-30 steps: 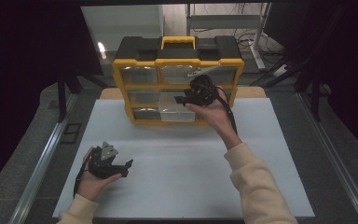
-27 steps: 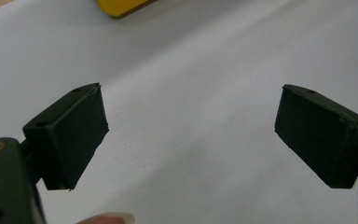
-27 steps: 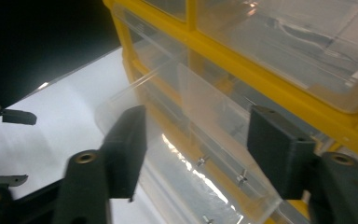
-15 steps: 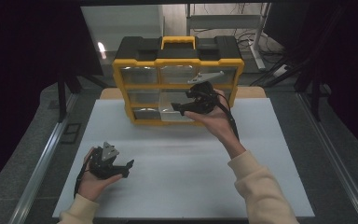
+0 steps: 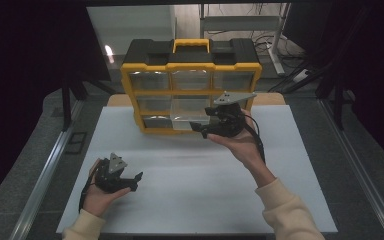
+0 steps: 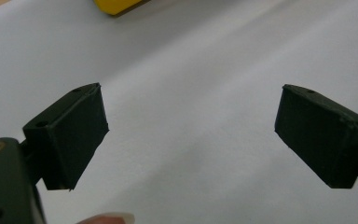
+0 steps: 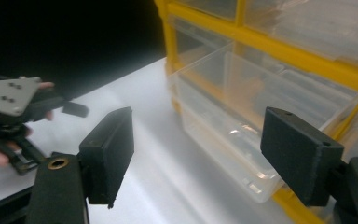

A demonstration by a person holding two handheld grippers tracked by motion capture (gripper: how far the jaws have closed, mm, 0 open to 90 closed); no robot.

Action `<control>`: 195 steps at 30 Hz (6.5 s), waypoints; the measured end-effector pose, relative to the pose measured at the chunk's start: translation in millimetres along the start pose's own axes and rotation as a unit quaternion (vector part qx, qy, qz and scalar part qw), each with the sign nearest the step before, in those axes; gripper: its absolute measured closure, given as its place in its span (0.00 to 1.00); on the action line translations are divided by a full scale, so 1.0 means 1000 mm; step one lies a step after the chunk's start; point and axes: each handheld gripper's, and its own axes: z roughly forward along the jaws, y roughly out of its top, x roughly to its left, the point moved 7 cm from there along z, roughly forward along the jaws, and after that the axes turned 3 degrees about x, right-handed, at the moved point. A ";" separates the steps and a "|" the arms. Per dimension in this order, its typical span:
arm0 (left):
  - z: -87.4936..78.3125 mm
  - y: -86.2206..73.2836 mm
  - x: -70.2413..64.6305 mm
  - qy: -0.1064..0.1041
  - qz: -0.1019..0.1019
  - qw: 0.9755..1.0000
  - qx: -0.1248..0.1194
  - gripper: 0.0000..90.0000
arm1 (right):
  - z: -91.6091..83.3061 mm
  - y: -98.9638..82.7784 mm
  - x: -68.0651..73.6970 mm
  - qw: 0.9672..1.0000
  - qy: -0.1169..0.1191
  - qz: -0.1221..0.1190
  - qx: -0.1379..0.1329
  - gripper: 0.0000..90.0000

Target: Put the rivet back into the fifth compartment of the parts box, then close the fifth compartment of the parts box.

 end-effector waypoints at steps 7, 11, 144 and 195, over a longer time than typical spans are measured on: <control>-0.002 -0.001 0.001 0.002 -0.003 1.000 -0.001 0.11 | -0.003 -0.009 0.009 1.000 0.002 -0.010 0.005 0.28; -0.002 -0.001 0.000 0.002 -0.003 1.000 -0.001 0.11 | -0.001 -0.014 0.014 1.000 0.007 -0.014 0.010 0.29; -0.004 -0.004 0.003 0.002 -0.005 1.000 0.001 0.11 | 0.096 -0.005 -0.064 0.993 -0.106 -0.001 0.055 1.00; -0.002 0.004 -0.002 -0.005 0.004 1.000 -0.008 0.11 | 0.012 -0.049 -0.024 0.999 -0.027 0.000 0.025 1.00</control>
